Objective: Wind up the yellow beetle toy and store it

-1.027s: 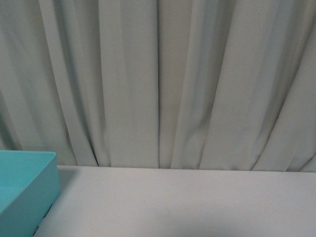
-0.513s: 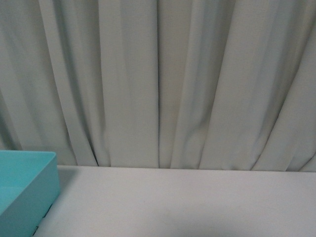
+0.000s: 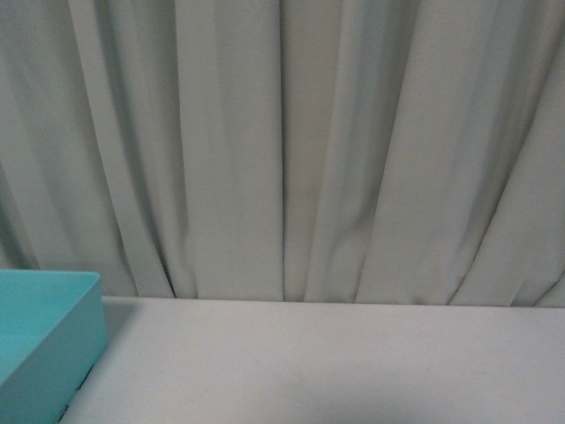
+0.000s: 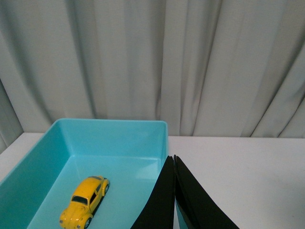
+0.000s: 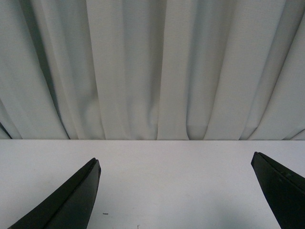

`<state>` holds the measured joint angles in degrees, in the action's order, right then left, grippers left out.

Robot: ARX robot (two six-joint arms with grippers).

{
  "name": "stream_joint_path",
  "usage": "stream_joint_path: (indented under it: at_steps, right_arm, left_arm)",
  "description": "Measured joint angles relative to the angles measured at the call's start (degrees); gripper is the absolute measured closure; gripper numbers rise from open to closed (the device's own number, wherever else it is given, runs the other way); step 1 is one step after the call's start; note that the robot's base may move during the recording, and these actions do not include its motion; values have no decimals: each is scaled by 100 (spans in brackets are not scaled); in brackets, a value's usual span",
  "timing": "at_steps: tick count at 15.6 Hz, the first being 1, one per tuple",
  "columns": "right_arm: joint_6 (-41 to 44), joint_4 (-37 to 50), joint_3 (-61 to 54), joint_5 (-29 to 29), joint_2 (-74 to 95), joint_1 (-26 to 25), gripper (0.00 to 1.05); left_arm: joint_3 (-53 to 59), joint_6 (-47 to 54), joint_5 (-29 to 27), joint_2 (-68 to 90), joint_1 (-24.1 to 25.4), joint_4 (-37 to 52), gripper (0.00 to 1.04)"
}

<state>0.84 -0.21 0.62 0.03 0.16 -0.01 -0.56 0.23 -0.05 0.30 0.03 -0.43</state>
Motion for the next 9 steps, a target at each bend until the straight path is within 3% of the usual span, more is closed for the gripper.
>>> stream_joint_path:
  at_steps: [6,7,9]
  right_arm:
    - [-2,0,0,0,2,0,7]
    - [0,2,0,0,2,0,7]
    - [0,0,0,0,2,0,7]
  left_arm:
    - [0,0,2,-9,0,20,103]
    - [0,-4,2,-9,0,17,97]
    - [0,-4,2,-9,0,17,73]
